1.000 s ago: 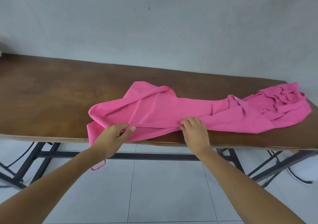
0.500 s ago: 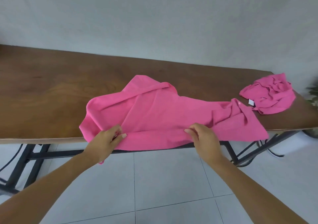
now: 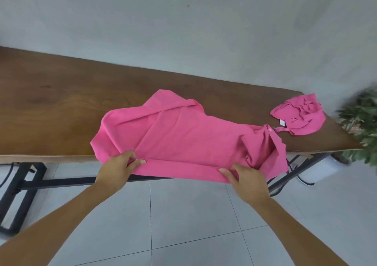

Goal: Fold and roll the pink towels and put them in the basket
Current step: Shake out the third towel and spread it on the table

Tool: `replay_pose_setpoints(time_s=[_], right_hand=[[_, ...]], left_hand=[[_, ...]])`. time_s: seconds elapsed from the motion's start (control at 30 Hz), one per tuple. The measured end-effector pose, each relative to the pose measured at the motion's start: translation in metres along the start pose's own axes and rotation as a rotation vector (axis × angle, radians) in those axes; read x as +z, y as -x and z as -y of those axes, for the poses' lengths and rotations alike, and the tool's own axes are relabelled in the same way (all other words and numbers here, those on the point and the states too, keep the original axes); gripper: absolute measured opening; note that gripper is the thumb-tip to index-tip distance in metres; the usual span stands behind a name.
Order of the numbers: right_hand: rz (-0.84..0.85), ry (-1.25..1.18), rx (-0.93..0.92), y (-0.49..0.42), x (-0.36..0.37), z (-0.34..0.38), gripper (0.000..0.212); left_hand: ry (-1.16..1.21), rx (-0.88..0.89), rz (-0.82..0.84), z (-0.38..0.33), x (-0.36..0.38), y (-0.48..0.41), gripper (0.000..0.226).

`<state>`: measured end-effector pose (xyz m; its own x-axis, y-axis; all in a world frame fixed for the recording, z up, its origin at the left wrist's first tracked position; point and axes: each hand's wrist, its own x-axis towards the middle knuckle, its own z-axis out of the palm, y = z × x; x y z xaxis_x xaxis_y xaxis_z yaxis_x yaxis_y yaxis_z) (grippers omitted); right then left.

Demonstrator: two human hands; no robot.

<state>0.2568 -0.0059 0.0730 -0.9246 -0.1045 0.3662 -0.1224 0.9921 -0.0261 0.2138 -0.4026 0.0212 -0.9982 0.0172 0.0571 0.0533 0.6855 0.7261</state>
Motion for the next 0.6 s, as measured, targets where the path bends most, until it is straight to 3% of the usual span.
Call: replay_pose_setpoints(time_s=[0.27,0.47,0.6], right_hand=[[0.093,0.051,0.050,0.059,-0.029,-0.008,0.072],[0.130,0.005,0.084,0.126,-0.041,-0.028,0.073],[0.208,-0.066,0.053,0.158,-0.046,-0.038,0.068]], left_hand=[[-0.016,-0.114,-0.050,-0.016,0.012,0.058,0.038],[-0.038,-0.206,-0.160,-0.028,0.019,0.120,0.045],[-0.050,-0.223,-0.144,-0.026,0.016,0.163,0.046]])
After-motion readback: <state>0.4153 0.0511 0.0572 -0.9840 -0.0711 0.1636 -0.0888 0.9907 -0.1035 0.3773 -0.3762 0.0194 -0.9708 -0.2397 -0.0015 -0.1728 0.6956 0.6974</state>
